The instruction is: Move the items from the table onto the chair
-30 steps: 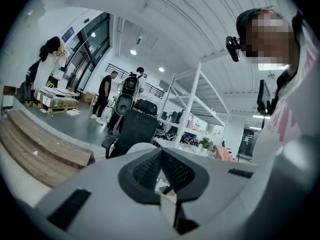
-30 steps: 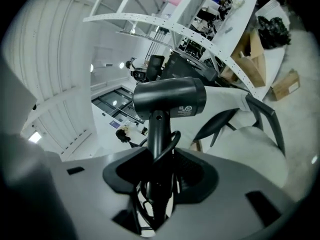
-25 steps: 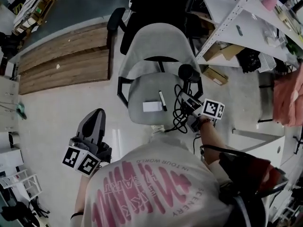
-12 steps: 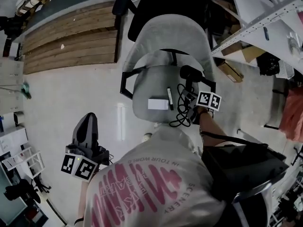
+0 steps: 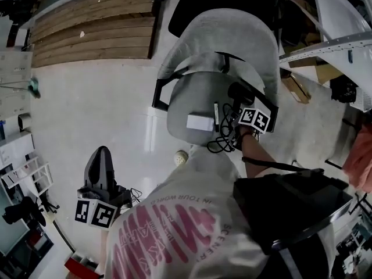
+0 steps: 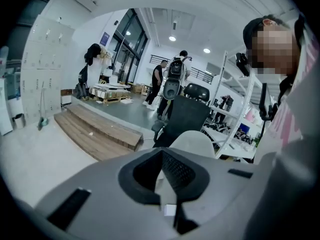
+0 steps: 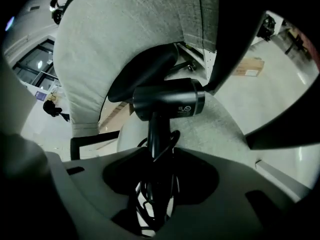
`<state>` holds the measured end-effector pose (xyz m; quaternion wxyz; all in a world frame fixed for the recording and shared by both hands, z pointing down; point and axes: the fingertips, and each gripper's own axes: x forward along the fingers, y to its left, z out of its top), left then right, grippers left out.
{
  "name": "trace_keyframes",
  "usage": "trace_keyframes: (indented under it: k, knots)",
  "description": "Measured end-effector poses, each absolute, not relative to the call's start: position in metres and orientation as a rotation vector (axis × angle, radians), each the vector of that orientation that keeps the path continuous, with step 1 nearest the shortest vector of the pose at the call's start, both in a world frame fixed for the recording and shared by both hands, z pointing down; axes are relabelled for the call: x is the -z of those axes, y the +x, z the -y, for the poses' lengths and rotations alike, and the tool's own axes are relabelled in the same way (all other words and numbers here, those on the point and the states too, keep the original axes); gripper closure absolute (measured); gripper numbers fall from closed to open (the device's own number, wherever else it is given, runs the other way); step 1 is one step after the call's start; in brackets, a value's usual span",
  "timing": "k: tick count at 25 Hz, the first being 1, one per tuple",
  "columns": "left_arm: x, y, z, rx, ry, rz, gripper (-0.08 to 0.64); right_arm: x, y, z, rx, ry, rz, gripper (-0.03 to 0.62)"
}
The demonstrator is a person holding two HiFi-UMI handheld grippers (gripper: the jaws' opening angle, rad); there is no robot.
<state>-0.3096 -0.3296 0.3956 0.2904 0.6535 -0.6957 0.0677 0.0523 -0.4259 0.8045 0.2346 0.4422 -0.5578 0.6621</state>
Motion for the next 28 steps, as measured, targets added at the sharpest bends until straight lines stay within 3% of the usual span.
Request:
trace_keyframes:
  k: [11, 18, 20, 24, 26, 28]
  knots:
    - [-0.39, -0.335, 0.335, -0.222, 1.639, 2.033, 0.551, -0.821, 0.05, 0.409, -1.557, 1.086, 1.471, 0.417]
    - [-0.396, -0.317, 0.366, -0.238, 1.735, 1.963, 0.551, -0.832, 0.053, 0.402, -1.627, 1.089, 1.356, 0.411]
    - [-0.395, -0.312, 0.371, -0.221, 1.782, 1.93, 0.551, -0.827, 0.05, 0.398, -1.638, 1.073, 1.357, 0.365]
    - [-0.392, -0.305, 0.381, -0.165, 1.897, 1.868, 0.551, -0.798, 0.037, 0.404, -1.771, 1.063, 1.485, 0.368]
    - [-0.39, -0.299, 0.386, -0.126, 1.966, 1.831, 0.551, -0.77, 0.033, 0.42, -1.905, 1.112, 1.6, 0.392]
    - [-0.387, -0.294, 0.383, -0.079, 2.021, 1.8, 0.551, -0.73, 0.028, 0.435, -2.014, 1.15, 1.755, 0.478]
